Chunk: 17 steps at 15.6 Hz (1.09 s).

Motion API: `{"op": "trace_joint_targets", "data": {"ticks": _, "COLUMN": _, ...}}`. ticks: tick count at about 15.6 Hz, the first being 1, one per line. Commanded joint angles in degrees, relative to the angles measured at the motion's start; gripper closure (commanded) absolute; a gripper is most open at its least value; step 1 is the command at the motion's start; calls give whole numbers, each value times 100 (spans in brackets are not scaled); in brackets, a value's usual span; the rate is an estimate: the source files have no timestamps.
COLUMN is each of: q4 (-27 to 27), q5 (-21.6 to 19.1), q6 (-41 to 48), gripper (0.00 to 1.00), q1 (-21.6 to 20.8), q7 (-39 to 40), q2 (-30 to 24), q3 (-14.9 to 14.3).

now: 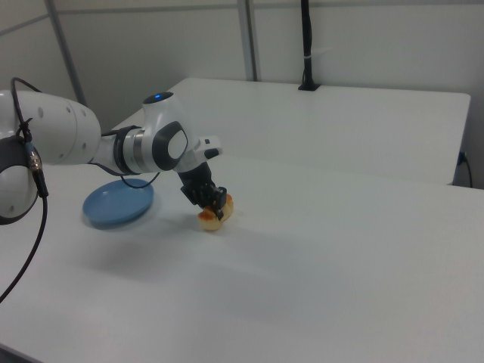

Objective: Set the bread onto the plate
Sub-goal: 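Close the gripper on the bread roll and lift it, then carry the bread roll over the blue plate and lower it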

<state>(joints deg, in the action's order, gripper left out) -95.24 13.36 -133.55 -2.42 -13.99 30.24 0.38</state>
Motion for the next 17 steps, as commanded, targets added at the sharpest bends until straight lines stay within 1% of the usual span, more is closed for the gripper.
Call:
{"op": "trace_joint_targets", "data": {"ticks": 1, "q4": -117, "q5": 123, "q6": 625, "gripper": 72, "q1": 22, "q7": -210, "q2": -535, "q3": 400}}
{"op": "trace_joint_targets", "data": {"ticks": 3, "q4": -108, "q5": 114, "q6": 1267, "gripper": 72, "q1": -30, "q7": -227, "q2": -930, "q3": 681}}
{"op": "trace_joint_targets", "data": {"ticks": 5, "q4": -91, "q5": 96, "q6": 1691, "gripper": 71, "q1": -48, "q7": -437, "q2": -1168, "q3": 1058}}
{"op": "trace_joint_targets", "data": {"ticks": 7, "q4": -82, "q5": 122, "q6": 1771, "gripper": 71, "q1": -109, "q7": -972, "q2": -1178, "q3": 1384}}
{"op": "trace_joint_targets", "data": {"ticks": 8, "q4": -73, "q5": 123, "q6": 1771, "gripper": 71, "q1": -179, "q7": -1262, "q2": -1152, "q3": 1472}}
{"op": "trace_joint_targets", "data": {"ticks": 11, "q4": -47, "q5": 123, "q6": 1771, "gripper": 71, "q1": -504, "q7": -2272, "q2": -1090, "q3": 1500}}
{"op": "trace_joint_targets", "data": {"ticks": 12, "q4": 75, "q5": 114, "q6": 1771, "gripper": 71, "q1": -592, "q7": -2693, "q2": -995, "q3": 1500}}
{"op": "trace_joint_targets", "data": {"ticks": 13, "q4": 102, "q5": 114, "q6": 1771, "gripper": 71, "q1": -645, "q7": -2862, "q2": -915, "q3": 1500}}
{"op": "trace_joint_targets", "data": {"ticks": 17, "q4": 216, "q5": 131, "q6": 1701, "gripper": 71, "q1": -760, "q7": -3145, "q2": -573, "q3": 1500}}
